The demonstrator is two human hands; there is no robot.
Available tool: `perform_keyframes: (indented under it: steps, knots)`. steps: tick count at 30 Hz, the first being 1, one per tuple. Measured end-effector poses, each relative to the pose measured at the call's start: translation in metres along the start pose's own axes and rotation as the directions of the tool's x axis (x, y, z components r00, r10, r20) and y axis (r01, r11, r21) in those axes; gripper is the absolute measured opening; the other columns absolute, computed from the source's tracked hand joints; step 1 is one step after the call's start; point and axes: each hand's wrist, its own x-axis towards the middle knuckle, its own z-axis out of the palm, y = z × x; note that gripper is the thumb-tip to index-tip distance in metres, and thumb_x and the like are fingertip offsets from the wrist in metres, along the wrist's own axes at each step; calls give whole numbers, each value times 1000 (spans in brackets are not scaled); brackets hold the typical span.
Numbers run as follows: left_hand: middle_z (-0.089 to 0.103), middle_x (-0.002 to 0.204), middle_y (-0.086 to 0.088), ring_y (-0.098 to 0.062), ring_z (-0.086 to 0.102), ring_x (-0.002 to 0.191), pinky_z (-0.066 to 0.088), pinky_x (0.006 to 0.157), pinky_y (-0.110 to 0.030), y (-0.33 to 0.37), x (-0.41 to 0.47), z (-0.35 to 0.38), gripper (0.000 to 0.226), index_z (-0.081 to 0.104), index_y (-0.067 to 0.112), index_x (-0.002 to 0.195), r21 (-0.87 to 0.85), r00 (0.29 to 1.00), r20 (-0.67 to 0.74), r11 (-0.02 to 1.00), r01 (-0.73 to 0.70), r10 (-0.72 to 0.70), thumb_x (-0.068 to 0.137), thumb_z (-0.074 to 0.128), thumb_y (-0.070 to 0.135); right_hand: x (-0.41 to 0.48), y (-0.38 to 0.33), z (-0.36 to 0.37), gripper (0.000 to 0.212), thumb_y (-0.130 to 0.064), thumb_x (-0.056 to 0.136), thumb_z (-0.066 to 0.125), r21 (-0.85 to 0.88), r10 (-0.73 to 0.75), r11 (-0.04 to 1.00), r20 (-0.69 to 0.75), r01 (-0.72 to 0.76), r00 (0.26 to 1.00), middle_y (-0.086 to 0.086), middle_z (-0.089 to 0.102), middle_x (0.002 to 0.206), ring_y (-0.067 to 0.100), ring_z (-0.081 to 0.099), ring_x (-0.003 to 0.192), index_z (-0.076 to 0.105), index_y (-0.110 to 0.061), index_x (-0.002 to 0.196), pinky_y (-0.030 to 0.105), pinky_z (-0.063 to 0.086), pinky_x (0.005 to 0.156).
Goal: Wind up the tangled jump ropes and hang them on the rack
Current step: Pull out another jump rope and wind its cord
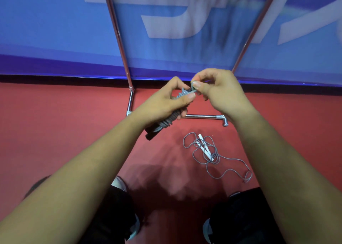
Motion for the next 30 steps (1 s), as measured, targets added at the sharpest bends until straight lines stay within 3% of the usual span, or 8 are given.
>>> perform_keyframes:
  steps: [5, 9, 13, 18, 21, 23, 30]
  knots:
    - [68, 74, -17, -31, 63, 59, 51, 61, -36, 25, -3, 2, 12, 46, 20, 100, -158, 999, -54, 987, -6, -2, 100, 58, 24, 5, -28, -8, 27, 0, 95, 57, 105, 42, 994, -115, -30, 992, -2, 57, 54, 0, 47, 42, 62, -19, 75, 17, 39, 48]
    - [68, 74, -16, -34, 67, 60, 53, 58, -33, 69, 3, 1, 2, 53, 20, 103, -127, 997, -72, 991, -32, 23, 102, 53, 19, 10, -61, -27, 27, 0, 96, 54, 197, 63, 980, -256, -11, 965, 3, 55, 55, 9, 45, 43, 61, -14, 75, 22, 41, 48]
    - [70, 80, -18, -39, 68, 73, 54, 74, -42, 118, 9, 1, 16, 58, 17, 111, -115, 996, -80, 992, -49, 40, 104, 44, 19, 17, -98, -54, 20, 0, 96, 54, 195, -3, 979, -314, 67, 950, 4, 55, 57, 7, 47, 44, 62, -9, 79, 21, 43, 48]
    - [64, 80, -6, -28, 66, 63, 51, 60, -30, 179, 15, 8, 24, 66, 19, 108, 45, 971, -190, 989, -139, 146, 102, 43, 19, 26, -141, -95, 23, 0, 97, 54, 167, -50, 980, -313, 107, 948, 3, 57, 59, 4, 52, 47, 62, -11, 78, 20, 46, 50]
    - [59, 74, -6, -15, 57, 48, 46, 44, -24, 203, 22, 14, 11, 55, 21, 105, 100, 930, -246, 962, -256, 273, 104, 47, 27, 35, -169, -116, 25, 1, 97, 53, 152, -108, 975, -300, 160, 948, 5, 57, 61, 7, 53, 50, 62, -11, 76, 21, 46, 49]
    - [58, 70, -9, -17, 54, 45, 43, 42, -24, 216, 29, 15, 18, 47, 17, 102, 145, 905, -238, 934, -326, 353, 102, 54, 33, 44, -187, -131, 28, 1, 96, 54, 109, -147, 977, -291, 185, 945, 5, 56, 58, 13, 53, 52, 62, -12, 72, 23, 47, 50]
    - [65, 72, -11, -34, 65, 60, 53, 63, -41, 259, 60, 0, 19, 53, 16, 92, 66, 923, -152, 935, -348, 354, 104, 52, 30, 78, -218, -160, 32, 1, 92, 55, 72, -187, 969, -408, 235, 894, 6, 57, 57, 15, 53, 51, 61, -12, 65, 32, 50, 54]
